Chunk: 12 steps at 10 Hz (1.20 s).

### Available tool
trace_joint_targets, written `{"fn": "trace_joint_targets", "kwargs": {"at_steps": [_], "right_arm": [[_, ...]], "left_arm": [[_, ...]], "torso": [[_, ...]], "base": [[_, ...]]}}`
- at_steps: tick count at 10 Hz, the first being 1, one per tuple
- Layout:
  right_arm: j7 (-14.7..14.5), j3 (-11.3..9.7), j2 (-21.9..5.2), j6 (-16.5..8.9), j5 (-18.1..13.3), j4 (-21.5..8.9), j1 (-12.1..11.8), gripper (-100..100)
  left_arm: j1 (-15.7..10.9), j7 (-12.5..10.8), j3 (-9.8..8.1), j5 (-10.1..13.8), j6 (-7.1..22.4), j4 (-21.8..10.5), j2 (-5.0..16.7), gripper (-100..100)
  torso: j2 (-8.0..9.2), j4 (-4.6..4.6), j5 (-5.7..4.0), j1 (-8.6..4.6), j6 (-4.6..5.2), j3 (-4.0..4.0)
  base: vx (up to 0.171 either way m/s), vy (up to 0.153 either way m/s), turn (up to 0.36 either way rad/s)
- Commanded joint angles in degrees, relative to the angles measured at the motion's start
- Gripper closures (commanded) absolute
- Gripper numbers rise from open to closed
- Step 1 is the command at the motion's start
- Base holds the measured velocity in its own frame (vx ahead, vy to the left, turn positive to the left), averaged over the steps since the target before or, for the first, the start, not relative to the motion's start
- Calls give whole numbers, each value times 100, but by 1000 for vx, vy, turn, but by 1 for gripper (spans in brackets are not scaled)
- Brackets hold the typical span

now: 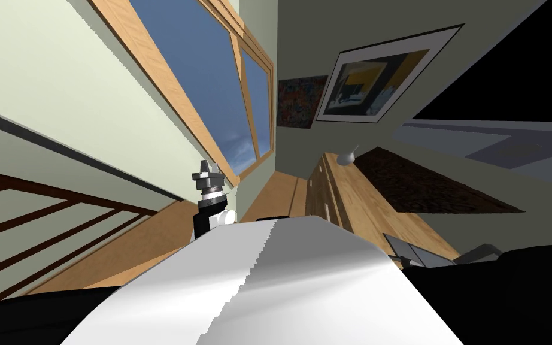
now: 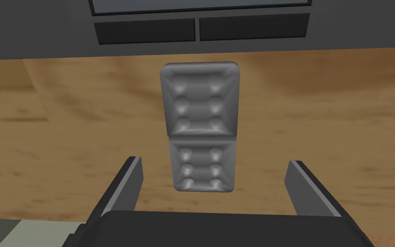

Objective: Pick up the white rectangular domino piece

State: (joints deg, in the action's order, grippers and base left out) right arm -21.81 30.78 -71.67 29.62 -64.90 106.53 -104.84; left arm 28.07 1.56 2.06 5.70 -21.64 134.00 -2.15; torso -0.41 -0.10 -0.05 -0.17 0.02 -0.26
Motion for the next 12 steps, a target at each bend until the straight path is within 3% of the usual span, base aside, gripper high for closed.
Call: {"fn": "trace_joint_targets", "kwargs": {"at_steps": [1,2,3,4,5,6,8,9,11,12], "right_arm": [[70,-81,-64,-108,-129,-23,-167,-100],[0,-69,-19,-43,-64,-60,-71,-100],[-6,-75,-19,-47,-70,-67,-78,0],[-291,-223,101,-58,64,-175,-26,-100],[-421,-223,101,-58,64,-175,-26,-100],[-604,-373,222,-70,196,-283,25,-100],[-858,-373,222,-70,196,-283,25,-100],[-1067,-523,343,-81,329,-391,75,-100],[-1284,-523,343,-81,329,-391,75,-100],[-1514,-673,464,-93,462,-499,126,-100]], "left_arm": [[0,0,0,0,0,0,0,0],[0,0,0,0,0,0,0,0],[-1,0,0,0,0,0,0,0],[-2,0,1,0,0,0,-1,0],[0,0,0,0,0,0,0,0],[-1,0,0,0,0,0,0,0],[-1,0,0,0,0,0,0,0],[-2,0,1,0,0,0,-1,0],[-1,0,0,0,0,0,0,0],[-2,0,1,0,0,0,-1,0]], "torso": [[0,0,0,0,0,0],[11,2,0,-3,0,6],[34,7,1,7,-1,19],[51,12,4,17,1,30],[41,12,3,10,7,26],[32,8,2,8,0,19],[24,6,2,10,0,14],[41,9,3,15,-1,23],[36,9,3,14,1,21],[45,10,4,17,-1,26]], "base": [[125,-65,-24],[49,-31,1],[10,-6,4],[82,-40,-163],[106,-40,-70],[137,-38,-104],[76,-22,-30],[75,-26,-101],[67,-15,-52],[85,-43,-123]]}}
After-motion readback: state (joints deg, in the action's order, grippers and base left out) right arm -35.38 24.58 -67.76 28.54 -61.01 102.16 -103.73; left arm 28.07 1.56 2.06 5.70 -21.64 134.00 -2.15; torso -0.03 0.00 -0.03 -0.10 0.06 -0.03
